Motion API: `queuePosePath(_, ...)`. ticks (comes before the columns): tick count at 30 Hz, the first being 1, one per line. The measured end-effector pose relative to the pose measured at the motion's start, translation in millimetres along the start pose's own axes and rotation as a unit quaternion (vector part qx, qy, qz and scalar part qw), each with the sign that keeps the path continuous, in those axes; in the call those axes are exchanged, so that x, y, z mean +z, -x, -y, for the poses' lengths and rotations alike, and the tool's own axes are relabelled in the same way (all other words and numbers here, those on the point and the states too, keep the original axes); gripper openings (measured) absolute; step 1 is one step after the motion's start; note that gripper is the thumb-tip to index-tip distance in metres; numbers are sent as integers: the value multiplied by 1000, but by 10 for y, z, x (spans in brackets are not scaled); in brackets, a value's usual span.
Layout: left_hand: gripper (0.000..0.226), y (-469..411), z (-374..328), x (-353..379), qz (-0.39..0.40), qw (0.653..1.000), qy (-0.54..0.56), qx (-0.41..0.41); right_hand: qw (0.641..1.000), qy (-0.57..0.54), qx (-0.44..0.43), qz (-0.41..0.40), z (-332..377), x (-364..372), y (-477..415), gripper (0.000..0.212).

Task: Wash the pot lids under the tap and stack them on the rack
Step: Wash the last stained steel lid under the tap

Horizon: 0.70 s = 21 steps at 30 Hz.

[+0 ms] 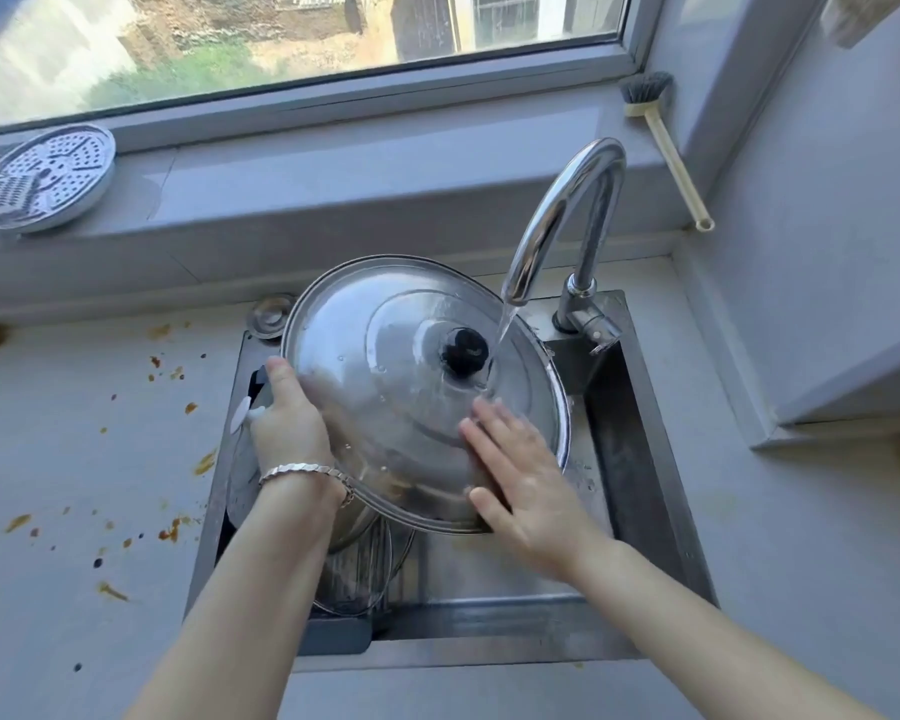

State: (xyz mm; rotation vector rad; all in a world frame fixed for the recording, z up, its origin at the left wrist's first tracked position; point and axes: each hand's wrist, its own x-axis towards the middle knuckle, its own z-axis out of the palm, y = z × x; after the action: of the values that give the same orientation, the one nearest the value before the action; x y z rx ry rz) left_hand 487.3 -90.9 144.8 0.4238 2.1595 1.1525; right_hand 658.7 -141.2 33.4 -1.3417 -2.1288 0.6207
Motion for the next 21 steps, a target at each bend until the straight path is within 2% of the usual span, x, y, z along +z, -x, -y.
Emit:
queuePosePath(3, 65, 55, 17, -17, -8, 1000, -9, -7, 970, -106, 215, 42, -139, -108, -48, 59)
queuePosePath(5, 62, 178, 12, 14, -10, 1000, -27, -1, 969, -80, 225, 57, 40, -137, -123, 61)
queuePosePath(7, 58, 293, 5, 59, -11, 999, -34, 19, 984, -45, 165, 53, 318, -72, -159, 76)
queuePosePath(9, 55, 350, 0, 81, -3, 999, -25, 34, 983, -39, 172, 47, 417, -1, -159, 85)
queuePosePath(11, 50, 341, 14, 67, -4, 998, -31, 49, 967, -45, 249, 40, 270, 12, -209, 86)
queuePosePath(13, 46, 337, 23, 36, -7, 998, -33, 53, 924, -111, 365, 36, 125, -52, -256, 76)
queuePosePath(14, 47, 338, 28, 33, -5, 998, -28, 50, 911, -131, 388, 35, 113, -56, -247, 72)
queuePosePath(16, 49, 363, 23, 42, 0, 999, -9, 34, 931, -100, 348, 54, 280, -17, -179, 76)
queuePosePath(18, 47, 397, 13, 62, -2, 1000, 5, 20, 956, -73, 277, 57, 511, 44, -90, 91)
queuePosePath(21, 50, 416, 28, 43, 2, 1000, 3, 8, 952, -79, 293, 26, 399, 84, -81, 94)
